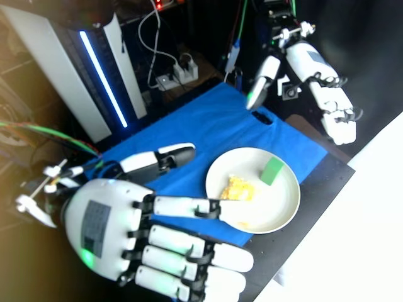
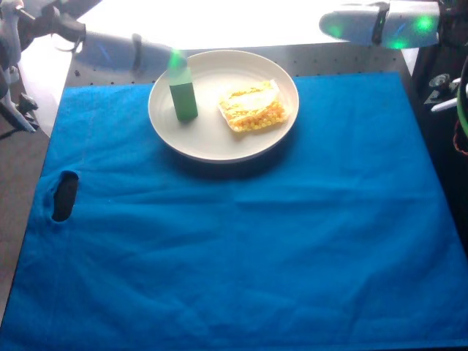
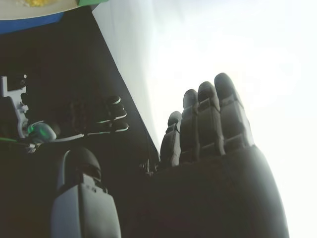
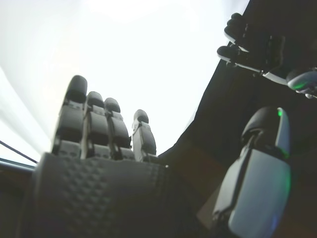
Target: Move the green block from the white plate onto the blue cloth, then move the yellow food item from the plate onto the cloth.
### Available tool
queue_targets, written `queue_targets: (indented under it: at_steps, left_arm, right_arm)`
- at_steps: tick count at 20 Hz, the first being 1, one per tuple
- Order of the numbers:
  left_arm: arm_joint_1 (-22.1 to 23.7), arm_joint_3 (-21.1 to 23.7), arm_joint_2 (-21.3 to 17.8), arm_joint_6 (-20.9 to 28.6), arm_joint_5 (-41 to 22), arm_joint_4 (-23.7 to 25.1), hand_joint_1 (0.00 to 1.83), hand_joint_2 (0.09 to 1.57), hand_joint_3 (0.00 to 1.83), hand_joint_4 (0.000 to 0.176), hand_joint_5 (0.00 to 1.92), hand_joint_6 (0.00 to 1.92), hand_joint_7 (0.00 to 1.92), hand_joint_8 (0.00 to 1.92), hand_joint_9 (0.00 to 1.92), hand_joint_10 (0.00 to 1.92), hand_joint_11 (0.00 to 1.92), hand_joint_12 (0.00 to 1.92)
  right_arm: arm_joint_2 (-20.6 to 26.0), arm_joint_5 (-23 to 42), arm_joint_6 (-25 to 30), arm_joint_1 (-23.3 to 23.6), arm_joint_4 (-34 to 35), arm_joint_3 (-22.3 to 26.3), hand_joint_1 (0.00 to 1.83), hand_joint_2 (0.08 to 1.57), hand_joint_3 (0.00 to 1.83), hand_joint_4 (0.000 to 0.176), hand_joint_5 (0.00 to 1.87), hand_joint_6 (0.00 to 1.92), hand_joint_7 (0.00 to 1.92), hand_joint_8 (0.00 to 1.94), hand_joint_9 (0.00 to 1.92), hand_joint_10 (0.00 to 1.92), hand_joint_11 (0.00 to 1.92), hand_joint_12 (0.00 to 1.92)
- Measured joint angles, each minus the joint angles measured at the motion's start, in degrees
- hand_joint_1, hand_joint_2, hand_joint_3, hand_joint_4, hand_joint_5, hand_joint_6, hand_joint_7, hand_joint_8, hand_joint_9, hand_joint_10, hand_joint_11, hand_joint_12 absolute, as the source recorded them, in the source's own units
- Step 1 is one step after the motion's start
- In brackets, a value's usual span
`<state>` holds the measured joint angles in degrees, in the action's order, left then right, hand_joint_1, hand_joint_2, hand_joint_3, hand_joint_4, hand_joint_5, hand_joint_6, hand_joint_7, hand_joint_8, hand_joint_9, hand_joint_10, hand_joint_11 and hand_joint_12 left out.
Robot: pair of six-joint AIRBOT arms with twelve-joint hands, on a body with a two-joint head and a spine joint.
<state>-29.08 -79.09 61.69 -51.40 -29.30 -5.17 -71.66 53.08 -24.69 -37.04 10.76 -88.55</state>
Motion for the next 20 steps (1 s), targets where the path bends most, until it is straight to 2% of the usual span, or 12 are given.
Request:
queue_targets:
  at_steps: [3, 5, 7, 9, 10, 13, 14, 15, 16, 17, 18, 20]
  left_arm:
    - [0.11, 0.00, 0.07, 0.20, 0.28, 0.37, 0.69, 0.82, 0.01, 0.000, 0.03, 0.00, 0.17, 0.00, 0.23, 0.01, 0.00, 0.48]
    - [0.22, -0.98, 0.48, 5.14, 0.42, 4.28, 0.70, 0.80, 0.00, 0.000, 0.05, 0.01, 0.19, 0.01, 0.25, 0.01, 0.01, 0.48]
    - [1.31, -3.13, 0.98, 11.72, 1.64, 9.84, 0.67, 0.86, 0.00, 0.000, 0.05, 0.00, 0.21, 0.00, 0.25, 0.00, 0.00, 0.41]
    - [4.79, -4.61, 1.01, 15.96, 4.46, 16.50, 0.68, 0.85, 0.00, 0.043, 0.08, 0.00, 0.25, 0.01, 0.24, 0.00, 0.07, 0.35]
    - [5.95, -4.68, 0.92, 16.94, 5.22, 18.45, 0.67, 0.84, 0.00, 0.052, 0.10, 0.00, 0.30, 0.01, 0.27, 0.00, 0.12, 0.35]
    - [11.43, -4.83, 1.05, 24.11, 9.25, 33.44, 0.65, 0.86, 0.00, 0.034, 0.09, 0.00, 0.34, 0.00, 0.37, 0.00, 0.19, 0.46]
    - [12.63, -4.83, 1.31, 25.92, 10.71, 37.77, 0.70, 0.81, 0.00, 0.046, 0.11, 0.00, 0.35, 0.00, 0.39, 0.00, 0.19, 0.46]
    - [14.32, -4.85, 1.79, 27.58, 12.94, 43.06, 0.72, 0.77, 0.00, 0.054, 0.12, 0.00, 0.37, 0.00, 0.40, 0.00, 0.25, 0.39]
    - [15.19, -4.83, 2.01, 27.71, 13.94, 45.51, 0.74, 0.78, 0.01, 0.037, 0.10, 0.00, 0.36, 0.00, 0.40, 0.00, 0.27, 0.37]
    - [15.76, -4.83, 2.40, 27.76, 14.80, 47.04, 0.74, 0.79, 0.01, 0.029, 0.09, 0.00, 0.32, 0.00, 0.37, 0.00, 0.25, 0.36]
    - [16.24, -4.83, 2.86, 27.85, 16.06, 49.42, 0.73, 0.80, 0.01, 0.025, 0.10, 0.00, 0.30, 0.00, 0.38, 0.00, 0.24, 0.35]
    - [16.72, -4.85, 4.28, 28.06, 19.28, 53.86, 0.78, 0.79, 0.00, 0.019, 0.13, 0.01, 0.28, 0.00, 0.36, 0.00, 0.21, 0.33]
  right_arm:
    - [-0.09, -0.02, 0.00, 0.00, 0.09, 0.00, 0.50, 0.75, 0.00, 0.054, 0.11, 0.00, 0.20, 0.00, 0.16, 0.01, 0.00, 0.64]
    - [-0.24, -0.04, 0.00, 0.00, 0.02, 0.00, 0.50, 0.74, 0.00, 0.056, 0.12, 0.00, 0.20, 0.00, 0.18, 0.01, 0.00, 0.83]
    - [-0.28, -0.02, 0.00, 0.00, -0.09, 0.00, 0.49, 0.74, 0.00, 0.044, 0.13, 0.00, 0.23, 0.00, 0.21, 0.01, 0.00, 0.75]
    - [-0.28, -0.04, -0.02, 0.00, 0.02, 0.00, 0.49, 0.74, 0.00, 0.045, 0.13, 0.00, 0.26, 0.00, 0.22, 0.01, 0.00, 0.78]
    - [-0.28, -0.04, -0.02, 0.00, 0.02, 0.00, 0.50, 0.73, 0.00, 0.042, 0.13, 0.00, 0.23, 0.00, 0.18, 0.00, 0.00, 0.72]
    - [-0.96, -0.02, -0.02, 0.00, -0.09, 0.00, 0.49, 0.71, 0.00, 0.056, 0.12, 0.00, 0.22, 0.00, 0.18, 0.00, 0.00, 0.71]
    - [-1.07, -0.11, 0.00, 0.00, -0.20, 0.00, 0.52, 0.72, 0.00, 0.056, 0.12, 0.00, 0.20, 0.01, 0.18, 0.00, 0.00, 0.85]
    - [-1.18, -0.22, -0.02, 0.00, -0.13, -0.04, 0.57, 0.73, 0.00, 0.043, 0.11, 0.00, 0.20, 0.00, 0.22, 0.01, 0.02, 1.02]
    - [-1.38, -0.11, 0.00, 0.00, -0.09, -0.11, 0.57, 0.73, 0.00, 0.052, 0.12, 0.00, 0.22, 0.00, 0.24, 0.01, 0.00, 1.08]
    - [-1.49, -0.15, 0.00, 0.00, -0.28, -0.15, 0.57, 0.74, 0.00, 0.049, 0.10, 0.00, 0.21, 0.00, 0.25, 0.01, 0.01, 1.10]
    - [-1.60, -0.24, -0.02, 0.00, -0.33, -0.17, 0.57, 0.74, 0.00, 0.047, 0.10, 0.00, 0.22, 0.00, 0.21, 0.02, 0.00, 0.90]
    - [-1.77, -0.22, 0.00, 0.00, -0.52, -0.17, 0.56, 0.74, 0.00, 0.057, 0.11, 0.00, 0.23, 0.00, 0.17, 0.01, 0.00, 0.68]
